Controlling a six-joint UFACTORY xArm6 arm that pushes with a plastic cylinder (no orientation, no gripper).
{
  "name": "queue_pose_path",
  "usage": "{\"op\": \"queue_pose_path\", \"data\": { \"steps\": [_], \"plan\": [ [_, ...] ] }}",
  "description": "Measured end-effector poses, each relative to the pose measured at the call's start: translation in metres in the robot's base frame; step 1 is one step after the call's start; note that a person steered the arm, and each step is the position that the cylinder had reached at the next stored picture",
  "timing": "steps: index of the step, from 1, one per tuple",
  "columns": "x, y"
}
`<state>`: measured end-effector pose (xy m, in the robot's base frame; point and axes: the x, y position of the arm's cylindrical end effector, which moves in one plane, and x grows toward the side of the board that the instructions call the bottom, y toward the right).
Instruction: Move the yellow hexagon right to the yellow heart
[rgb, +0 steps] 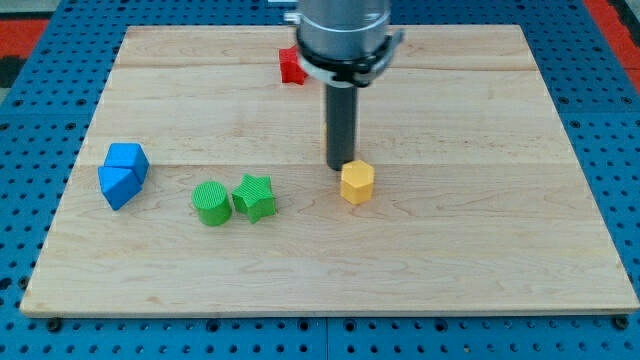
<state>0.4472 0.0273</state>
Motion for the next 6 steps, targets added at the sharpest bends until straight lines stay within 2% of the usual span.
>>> {"op": "queue_pose_path", "data": {
  "steps": [1, 3, 4, 6],
  "plan": [
    [0.007, -0.035],
    [0.044, -0.036],
    [0.055, -0.001],
    [0.028, 0.037]
  ]
}}
